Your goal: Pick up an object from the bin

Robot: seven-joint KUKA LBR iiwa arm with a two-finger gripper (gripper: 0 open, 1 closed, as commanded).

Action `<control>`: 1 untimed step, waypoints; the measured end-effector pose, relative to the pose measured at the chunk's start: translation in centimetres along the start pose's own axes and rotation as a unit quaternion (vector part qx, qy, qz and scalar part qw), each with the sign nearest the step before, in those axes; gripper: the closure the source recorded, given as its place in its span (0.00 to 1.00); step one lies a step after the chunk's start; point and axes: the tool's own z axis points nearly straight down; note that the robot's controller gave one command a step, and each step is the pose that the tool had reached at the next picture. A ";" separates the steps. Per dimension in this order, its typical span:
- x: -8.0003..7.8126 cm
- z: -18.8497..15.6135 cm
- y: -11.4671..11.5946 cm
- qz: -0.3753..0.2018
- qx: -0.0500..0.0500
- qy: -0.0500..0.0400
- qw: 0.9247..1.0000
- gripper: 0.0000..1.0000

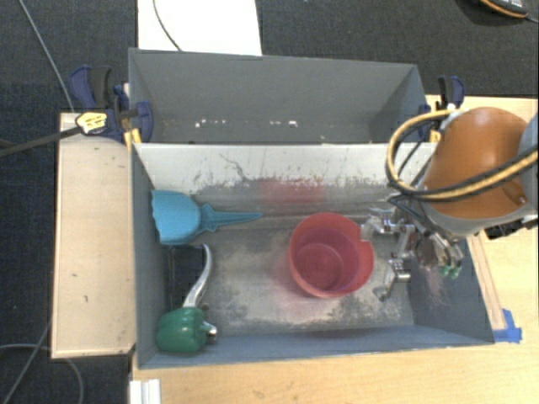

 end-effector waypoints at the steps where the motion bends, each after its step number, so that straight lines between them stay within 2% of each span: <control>1: 0.0 0.0 0.0 0.000 0.000 0.000 1.000 0.00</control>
Offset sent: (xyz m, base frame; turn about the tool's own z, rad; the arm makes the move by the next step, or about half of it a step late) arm -0.0224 -0.0134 -0.0902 -0.0018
